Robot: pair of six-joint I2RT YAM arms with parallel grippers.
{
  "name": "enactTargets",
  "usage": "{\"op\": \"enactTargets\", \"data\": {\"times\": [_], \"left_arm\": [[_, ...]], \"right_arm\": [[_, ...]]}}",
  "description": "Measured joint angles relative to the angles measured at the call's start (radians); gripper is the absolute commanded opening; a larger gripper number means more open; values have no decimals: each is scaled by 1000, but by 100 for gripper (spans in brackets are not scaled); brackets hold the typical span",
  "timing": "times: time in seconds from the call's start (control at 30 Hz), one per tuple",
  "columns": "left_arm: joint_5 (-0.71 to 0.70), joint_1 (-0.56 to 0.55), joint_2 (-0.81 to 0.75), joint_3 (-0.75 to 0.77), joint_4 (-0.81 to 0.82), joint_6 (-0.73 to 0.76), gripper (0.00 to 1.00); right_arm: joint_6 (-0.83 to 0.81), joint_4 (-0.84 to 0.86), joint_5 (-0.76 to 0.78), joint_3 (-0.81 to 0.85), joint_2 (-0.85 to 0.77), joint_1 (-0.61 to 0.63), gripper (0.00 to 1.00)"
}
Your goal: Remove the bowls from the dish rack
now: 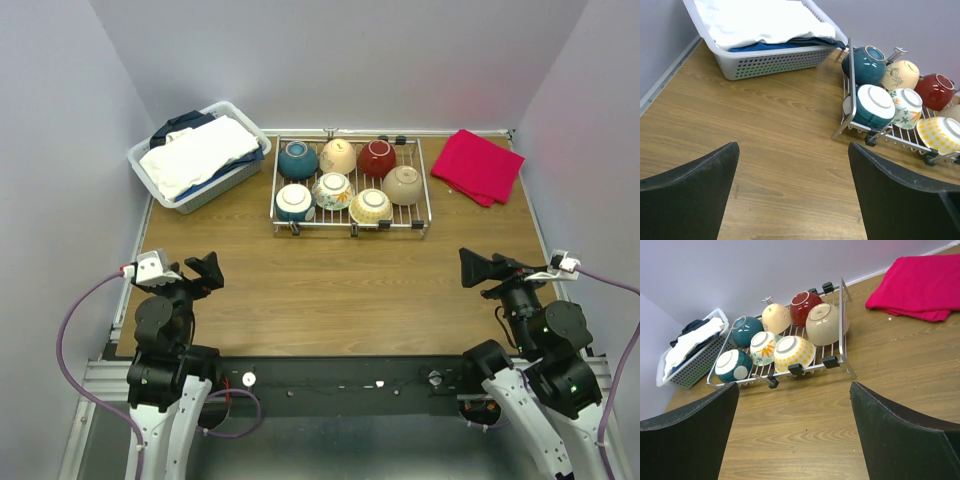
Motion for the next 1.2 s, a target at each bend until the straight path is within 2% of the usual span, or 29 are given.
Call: {"op": "enactTargets", "data": {"times": [0.33,0.6,0.93,1.2], "left_arm": [[9,0,23,0,-1,-2,99],[34,0,118,2,5,-36,99],[117,0,260,2,64,-57,99],[145,0,288,-5,155,-44,99]], "right_arm": [[4,-1,21,-12,-11,0,100],[2,3,18,-13,28,0,100],[-4,84,-101,-2,321,0,100],[1,191,-160,121,677,0,100]]}}
